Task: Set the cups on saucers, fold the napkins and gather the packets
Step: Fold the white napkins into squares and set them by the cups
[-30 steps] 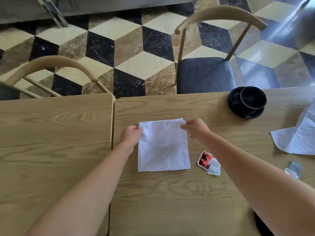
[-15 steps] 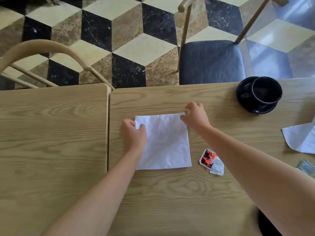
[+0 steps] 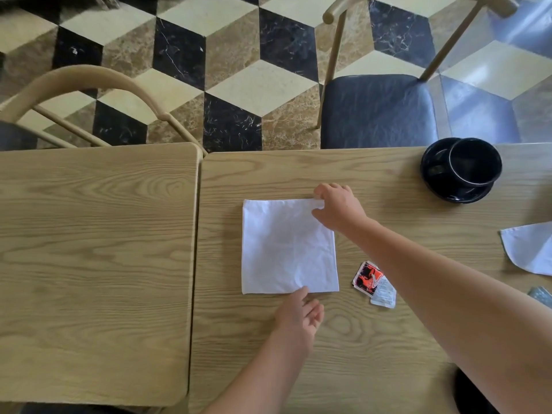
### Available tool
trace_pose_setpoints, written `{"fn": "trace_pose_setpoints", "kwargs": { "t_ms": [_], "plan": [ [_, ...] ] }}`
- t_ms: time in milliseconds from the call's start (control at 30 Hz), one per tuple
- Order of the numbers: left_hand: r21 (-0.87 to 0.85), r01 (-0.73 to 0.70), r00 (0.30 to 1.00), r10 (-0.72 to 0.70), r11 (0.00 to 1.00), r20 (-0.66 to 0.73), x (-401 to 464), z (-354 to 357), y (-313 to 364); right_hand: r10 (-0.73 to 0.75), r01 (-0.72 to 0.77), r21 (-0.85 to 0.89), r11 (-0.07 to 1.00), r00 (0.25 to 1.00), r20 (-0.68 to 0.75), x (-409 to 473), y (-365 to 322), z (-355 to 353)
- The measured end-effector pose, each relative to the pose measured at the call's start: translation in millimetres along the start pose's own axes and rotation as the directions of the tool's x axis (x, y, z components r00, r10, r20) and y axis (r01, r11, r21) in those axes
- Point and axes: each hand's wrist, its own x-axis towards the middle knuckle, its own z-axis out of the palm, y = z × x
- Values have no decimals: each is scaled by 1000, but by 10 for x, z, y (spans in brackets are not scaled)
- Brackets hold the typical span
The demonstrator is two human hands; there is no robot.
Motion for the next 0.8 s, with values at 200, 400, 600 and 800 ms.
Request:
{"fn": "trace_pose_setpoints", "kwargs": {
  "t_ms": [200, 400, 600, 800],
  "plan": [
    [-20, 44, 996, -42, 999, 83, -55, 144, -73, 123, -123, -13, 992, 976, 178, -84, 58, -3],
    [-91, -32, 990, 44, 995, 131, -162, 2, -66, 222, -322, 287, 902, 917, 333, -302, 145, -78],
    [-20, -128, 951, 129, 992, 283, -359, -450, 165, 257, -601, 609, 518, 788, 559, -752, 158, -88],
    [105, -218, 955, 190, 970, 228, -492, -908, 331, 341, -636, 654, 410, 772, 537, -1258, -42, 143]
  ]
}}
